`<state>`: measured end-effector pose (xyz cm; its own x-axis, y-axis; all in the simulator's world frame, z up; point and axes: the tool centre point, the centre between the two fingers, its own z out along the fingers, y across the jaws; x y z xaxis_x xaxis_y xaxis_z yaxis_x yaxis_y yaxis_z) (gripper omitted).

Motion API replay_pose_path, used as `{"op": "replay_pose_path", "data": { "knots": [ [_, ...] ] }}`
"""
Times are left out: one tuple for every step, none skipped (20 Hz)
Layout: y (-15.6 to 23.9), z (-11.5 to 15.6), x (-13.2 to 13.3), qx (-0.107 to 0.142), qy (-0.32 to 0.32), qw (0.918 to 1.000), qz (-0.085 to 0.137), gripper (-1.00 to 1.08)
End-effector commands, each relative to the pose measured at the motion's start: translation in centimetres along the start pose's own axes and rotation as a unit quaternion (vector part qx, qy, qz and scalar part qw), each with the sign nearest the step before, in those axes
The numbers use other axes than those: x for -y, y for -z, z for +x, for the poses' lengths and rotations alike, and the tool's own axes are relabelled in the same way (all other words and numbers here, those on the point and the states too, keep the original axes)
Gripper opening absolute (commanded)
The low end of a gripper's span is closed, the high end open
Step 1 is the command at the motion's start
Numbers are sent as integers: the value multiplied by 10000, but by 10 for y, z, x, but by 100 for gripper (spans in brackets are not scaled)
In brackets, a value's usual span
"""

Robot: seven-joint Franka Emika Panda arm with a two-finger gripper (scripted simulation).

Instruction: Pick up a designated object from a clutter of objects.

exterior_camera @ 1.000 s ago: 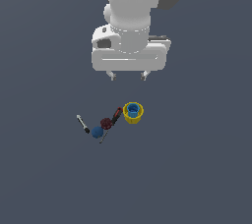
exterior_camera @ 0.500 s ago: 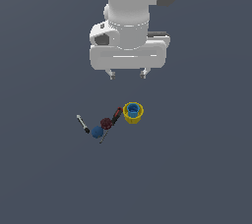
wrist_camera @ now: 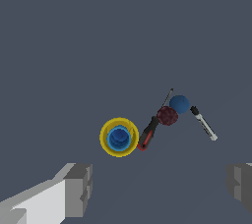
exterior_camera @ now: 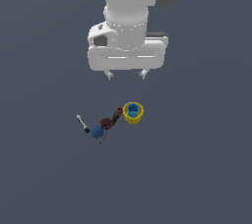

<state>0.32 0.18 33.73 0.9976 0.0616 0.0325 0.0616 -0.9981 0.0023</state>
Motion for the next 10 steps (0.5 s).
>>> {"op": "replay_pose_path", "data": {
  "knots": [
    [-5,2,-5,6,55,10000,-13,100],
    [-8,3,-8,9,87,10000,-20,100],
    [-11,4,-11,12,122,9999,-27,100],
    [-15,5,-14,17,162,9999,-36,100],
    [-19,6,-18,21,206,9998,-45,100],
    [-23,7,-22,26,254,9997,-54,100],
    [-28,8,-26,31,307,9995,-63,100],
    [-33,9,-31,37,363,9993,-73,100],
    [-39,10,-36,44,424,9991,-83,100],
    [-45,12,-41,51,490,9987,-92,100]
  ]
}}
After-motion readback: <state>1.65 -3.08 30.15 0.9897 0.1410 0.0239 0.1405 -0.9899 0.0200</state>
